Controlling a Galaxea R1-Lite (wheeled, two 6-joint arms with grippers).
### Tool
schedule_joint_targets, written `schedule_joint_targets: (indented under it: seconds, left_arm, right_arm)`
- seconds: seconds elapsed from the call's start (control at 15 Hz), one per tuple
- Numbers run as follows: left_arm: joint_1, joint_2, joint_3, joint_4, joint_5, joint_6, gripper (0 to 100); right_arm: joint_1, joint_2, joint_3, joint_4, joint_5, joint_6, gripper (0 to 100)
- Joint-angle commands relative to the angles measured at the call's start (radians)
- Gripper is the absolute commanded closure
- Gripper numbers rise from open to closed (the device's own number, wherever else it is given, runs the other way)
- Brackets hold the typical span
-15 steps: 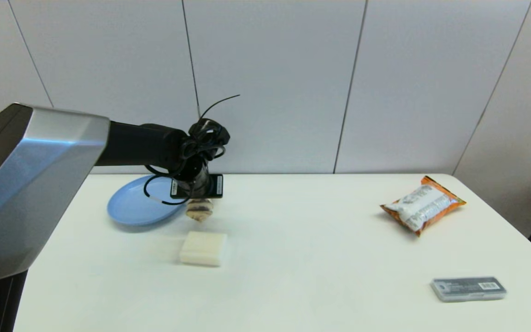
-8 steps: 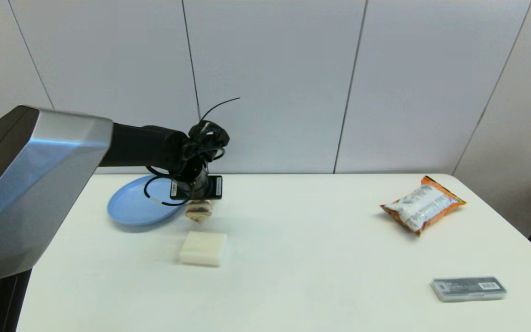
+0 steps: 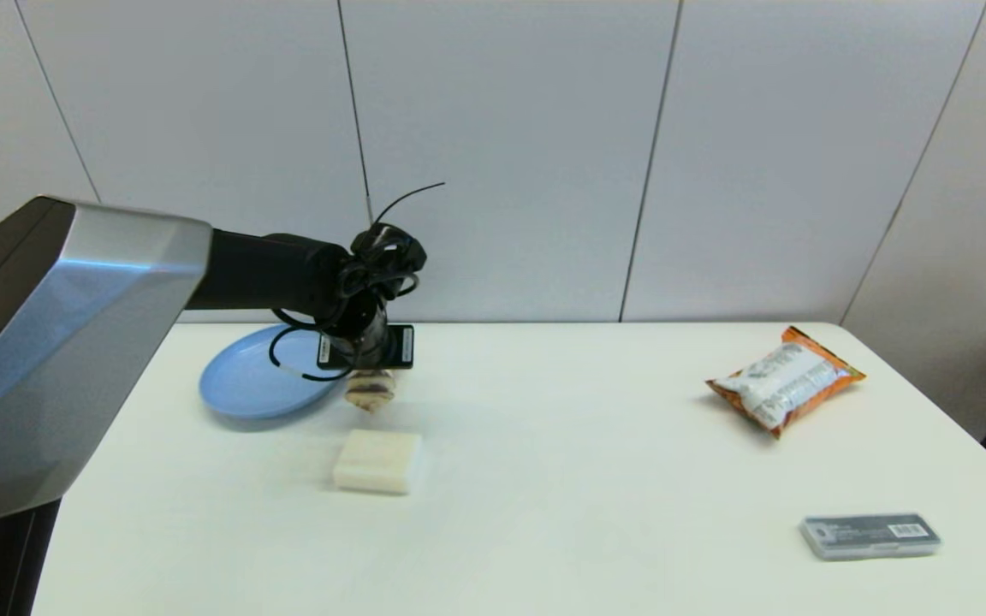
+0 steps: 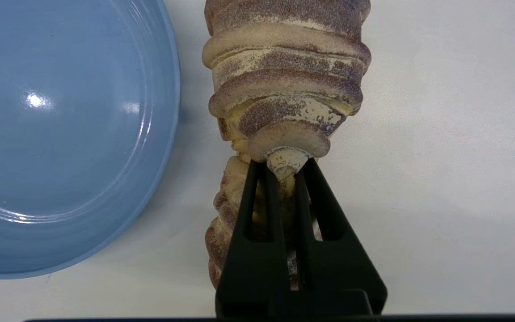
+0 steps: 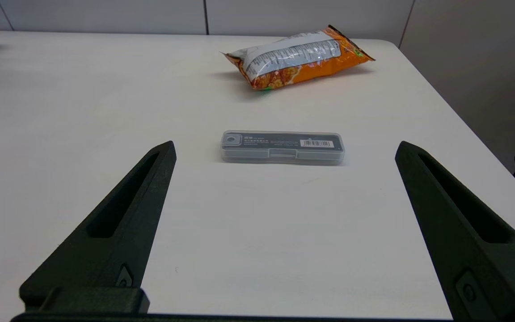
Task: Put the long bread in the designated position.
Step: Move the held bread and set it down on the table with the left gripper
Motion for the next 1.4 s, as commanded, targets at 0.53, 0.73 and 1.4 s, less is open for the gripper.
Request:
schedule_joint_targets:
  seconds: [0.53,0.73,1.4]
  left_arm:
    - [0.001,-0.002,-0.008,0.005,0.0,0.006,0]
    - [0.001,-0.002,-0.008,0.005,0.0,0.006,0]
    - [0.003,-0.006,-0.033,0.005,-0.001,0.048,0]
  right_arm:
    - [0.0,0.001,-0.001,0.0,0.0,0.0,0]
    - [0.0,0.001,0.001,0.0,0.0,0.0,0]
    - [0.0,0.001,0.001,0.0,0.0,0.0,0]
